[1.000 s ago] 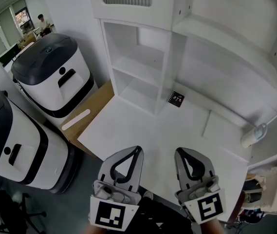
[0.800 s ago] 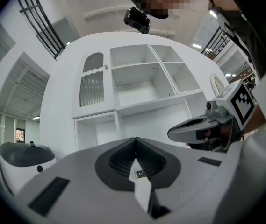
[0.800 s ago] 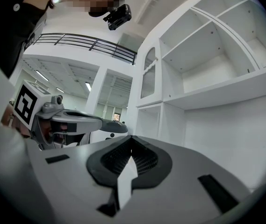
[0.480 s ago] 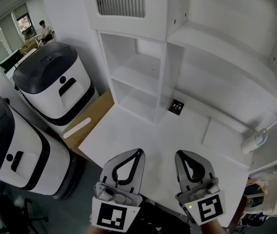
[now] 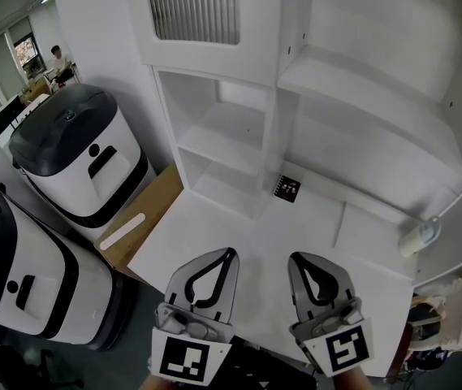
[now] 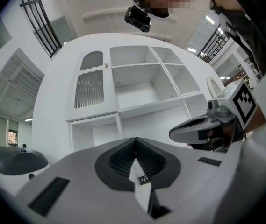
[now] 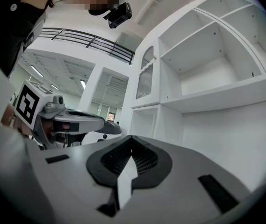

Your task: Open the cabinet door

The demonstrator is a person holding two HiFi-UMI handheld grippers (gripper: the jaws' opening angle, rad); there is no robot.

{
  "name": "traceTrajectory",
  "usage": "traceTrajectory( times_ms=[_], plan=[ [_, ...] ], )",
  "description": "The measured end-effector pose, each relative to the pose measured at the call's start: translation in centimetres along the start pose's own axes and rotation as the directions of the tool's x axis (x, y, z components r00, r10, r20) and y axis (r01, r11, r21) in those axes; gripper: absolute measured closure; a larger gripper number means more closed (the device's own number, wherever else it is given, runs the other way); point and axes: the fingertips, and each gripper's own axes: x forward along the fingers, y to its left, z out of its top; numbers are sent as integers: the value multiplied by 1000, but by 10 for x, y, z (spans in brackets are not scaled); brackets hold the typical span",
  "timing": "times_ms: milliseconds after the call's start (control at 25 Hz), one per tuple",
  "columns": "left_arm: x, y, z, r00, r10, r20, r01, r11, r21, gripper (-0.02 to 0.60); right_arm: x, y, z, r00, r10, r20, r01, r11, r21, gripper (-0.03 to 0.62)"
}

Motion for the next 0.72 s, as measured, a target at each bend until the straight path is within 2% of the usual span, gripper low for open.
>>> traceTrajectory(
  times_ms=[400,600,720],
  plan=[
    [14,27,15,997,-31,69,29,999,30,584,26,3,17,999,-32,22,32,999,-10,592],
    [19,38,20,995,-20,94,20,1000,7,584,34,1,28,999,-33,27,33,999,-21,592],
    [22,43,26,993,-25,111,21,999,36,584,38,-2,37,999,-33,42,35,999,-38,592]
  ],
)
